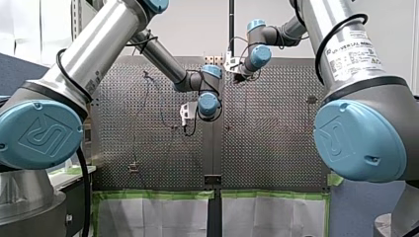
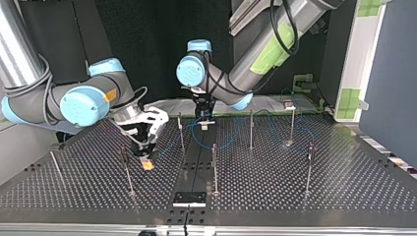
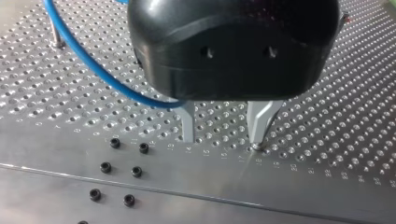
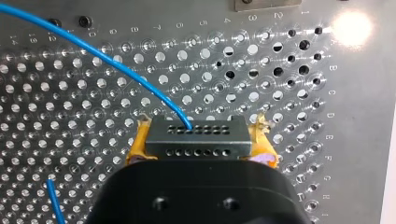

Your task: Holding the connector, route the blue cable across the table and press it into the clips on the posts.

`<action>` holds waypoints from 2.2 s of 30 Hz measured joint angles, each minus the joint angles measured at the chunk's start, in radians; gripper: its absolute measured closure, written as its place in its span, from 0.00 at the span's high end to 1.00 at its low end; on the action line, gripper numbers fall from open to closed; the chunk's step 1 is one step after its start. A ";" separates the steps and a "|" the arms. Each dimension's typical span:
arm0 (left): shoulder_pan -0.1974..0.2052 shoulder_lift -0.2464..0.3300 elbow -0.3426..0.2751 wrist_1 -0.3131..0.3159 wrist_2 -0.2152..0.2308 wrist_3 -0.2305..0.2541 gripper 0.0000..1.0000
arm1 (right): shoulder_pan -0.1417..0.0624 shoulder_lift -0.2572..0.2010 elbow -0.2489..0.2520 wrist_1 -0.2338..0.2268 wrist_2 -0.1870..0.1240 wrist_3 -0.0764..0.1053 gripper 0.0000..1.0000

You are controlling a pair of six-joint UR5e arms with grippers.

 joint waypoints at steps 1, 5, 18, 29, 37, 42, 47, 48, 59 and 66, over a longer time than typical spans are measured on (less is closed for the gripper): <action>0.000 0.000 0.000 0.000 0.000 0.000 0.56 | 0.000 0.000 0.000 0.000 0.000 0.000 0.00; 0.000 0.000 0.000 0.000 0.000 0.000 0.56 | 0.000 0.000 0.000 0.000 0.000 0.000 0.00; 0.000 0.000 0.000 0.000 0.000 0.000 0.56 | 0.000 0.000 0.000 0.000 0.000 0.000 0.00; 0.000 0.000 0.000 0.000 0.000 0.000 0.67 | 0.000 0.000 0.000 0.000 0.000 0.000 0.00; 0.000 0.000 0.000 0.000 0.000 0.000 0.67 | 0.000 0.000 0.000 0.000 0.000 0.000 0.00; 0.000 0.000 0.000 0.000 0.000 0.000 0.67 | 0.000 0.000 0.000 0.000 0.000 0.000 0.00; 0.000 0.000 0.000 0.000 0.000 0.000 0.67 | 0.000 0.000 0.000 0.000 0.000 0.000 0.00; 0.000 0.000 0.000 0.000 0.000 0.000 0.67 | 0.000 0.000 0.000 0.000 0.000 0.000 0.00; 0.000 0.000 0.000 0.000 0.000 0.000 0.67 | 0.000 0.000 0.000 0.000 0.000 0.000 0.00; 0.000 0.000 0.000 0.000 0.000 0.000 0.67 | 0.000 0.000 0.000 0.000 0.000 0.000 0.00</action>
